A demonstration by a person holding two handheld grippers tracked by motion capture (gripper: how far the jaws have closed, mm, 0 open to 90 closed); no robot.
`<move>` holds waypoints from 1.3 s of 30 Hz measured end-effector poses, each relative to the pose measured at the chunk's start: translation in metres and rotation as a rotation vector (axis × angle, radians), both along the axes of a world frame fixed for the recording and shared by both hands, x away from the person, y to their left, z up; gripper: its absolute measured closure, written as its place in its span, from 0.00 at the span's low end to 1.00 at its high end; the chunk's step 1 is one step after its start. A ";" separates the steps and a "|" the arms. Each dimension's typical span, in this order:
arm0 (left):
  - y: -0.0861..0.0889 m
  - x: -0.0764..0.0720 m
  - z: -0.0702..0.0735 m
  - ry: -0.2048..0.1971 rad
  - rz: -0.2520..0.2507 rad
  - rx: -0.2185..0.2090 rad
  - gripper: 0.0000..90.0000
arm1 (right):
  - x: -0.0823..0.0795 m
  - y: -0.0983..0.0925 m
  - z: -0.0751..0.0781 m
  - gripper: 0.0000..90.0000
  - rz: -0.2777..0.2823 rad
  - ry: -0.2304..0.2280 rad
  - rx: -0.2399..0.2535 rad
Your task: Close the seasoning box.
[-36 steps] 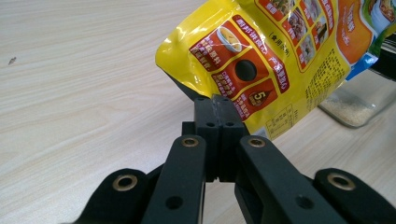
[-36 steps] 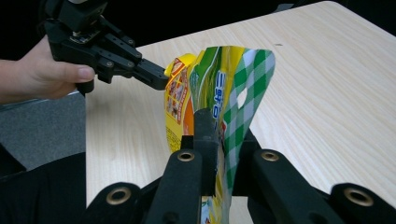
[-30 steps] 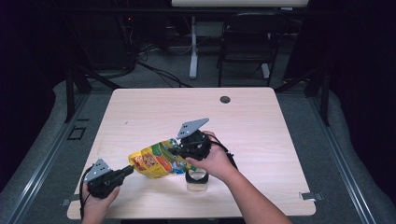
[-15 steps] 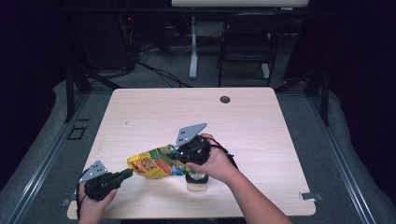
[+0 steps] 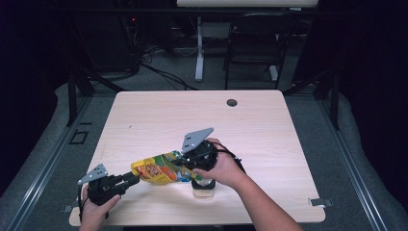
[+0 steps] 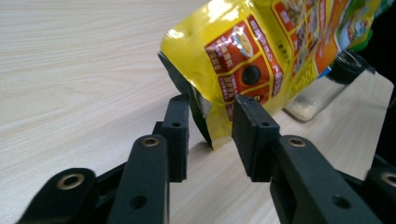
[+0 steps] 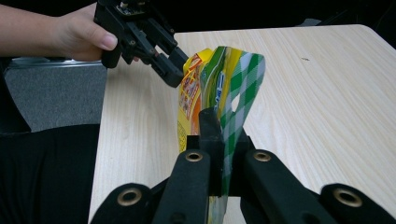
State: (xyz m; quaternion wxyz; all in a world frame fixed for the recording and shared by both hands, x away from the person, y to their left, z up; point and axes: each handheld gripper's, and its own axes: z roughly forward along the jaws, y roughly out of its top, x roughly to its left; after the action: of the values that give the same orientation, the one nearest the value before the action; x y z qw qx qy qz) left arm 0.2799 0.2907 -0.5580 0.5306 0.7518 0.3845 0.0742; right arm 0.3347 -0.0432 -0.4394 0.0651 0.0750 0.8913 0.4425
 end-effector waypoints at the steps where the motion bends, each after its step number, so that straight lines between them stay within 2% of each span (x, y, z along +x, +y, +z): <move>1: -0.001 0.000 0.001 0.008 -0.026 0.004 0.72 | 0.000 0.000 0.000 1.00 0.002 0.001 0.003; 2: -0.005 0.000 0.000 -0.006 -0.020 0.002 0.70 | 0.000 0.000 0.000 1.00 0.002 0.001 0.002; 4: -0.011 0.001 -0.001 -0.011 -0.044 0.024 0.65 | -0.001 0.000 0.000 1.00 0.007 -0.001 0.001; 7: -0.018 0.005 -0.005 0.010 -0.088 0.043 0.61 | -0.001 0.000 0.000 1.00 0.014 -0.002 0.003; 11: -0.023 0.007 -0.007 0.005 -0.103 0.051 0.56 | -0.002 0.000 0.000 1.00 0.018 -0.002 0.004; 18: -0.022 0.006 -0.004 0.000 -0.099 0.015 0.57 | -0.002 0.000 -0.001 1.00 0.014 -0.011 0.014; 22: -0.021 0.004 -0.001 0.002 -0.095 0.031 0.58 | -0.001 0.000 -0.001 1.00 0.011 -0.012 0.016; 26: -0.020 0.002 0.002 -0.013 -0.077 0.032 0.59 | 0.000 0.001 -0.001 1.00 -0.008 -0.013 0.030; 27: -0.020 0.001 0.003 -0.031 -0.053 0.024 0.59 | 0.000 0.000 -0.001 1.00 -0.010 -0.011 0.034; 30: -0.018 -0.004 0.008 -0.053 -0.043 0.015 0.60 | 0.001 0.000 0.001 1.00 -0.020 -0.005 0.059; 31: -0.017 -0.005 0.010 -0.049 -0.064 0.012 0.60 | 0.001 0.000 0.001 1.00 -0.022 -0.003 0.064; 32: -0.018 -0.007 0.011 -0.066 -0.041 0.011 0.61 | 0.001 -0.001 0.002 1.00 -0.025 -0.006 0.060; 33: -0.016 -0.007 0.013 -0.060 -0.069 0.016 0.61 | 0.001 -0.001 0.003 1.00 -0.032 -0.005 0.065; 34: -0.017 -0.009 0.014 -0.076 -0.043 0.015 0.62 | 0.000 -0.001 0.003 1.00 -0.035 -0.006 0.069; 35: -0.015 -0.009 0.016 -0.065 -0.079 0.018 0.63 | 0.000 -0.002 0.003 1.00 -0.038 -0.009 0.066; 36: -0.017 -0.011 0.016 -0.080 -0.055 0.013 0.64 | 0.000 -0.002 0.004 1.00 -0.039 -0.010 0.069; 37: -0.015 -0.011 0.018 -0.070 -0.083 0.011 0.66 | 0.000 -0.003 0.004 1.00 -0.043 -0.013 0.073; 38: -0.016 -0.012 0.018 -0.083 -0.063 0.008 0.67 | 0.000 -0.004 0.005 1.00 -0.041 -0.013 0.074; 39: -0.016 -0.012 0.019 -0.084 -0.076 0.006 0.68 | -0.001 -0.004 0.005 1.00 -0.045 -0.014 0.079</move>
State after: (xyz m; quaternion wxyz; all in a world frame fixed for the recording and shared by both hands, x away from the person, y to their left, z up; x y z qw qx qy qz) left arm 0.2675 0.2751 -0.5388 0.5464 0.7636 0.3329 0.0866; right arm 0.3341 -0.0477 -0.4339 0.0781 0.0944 0.8707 0.4763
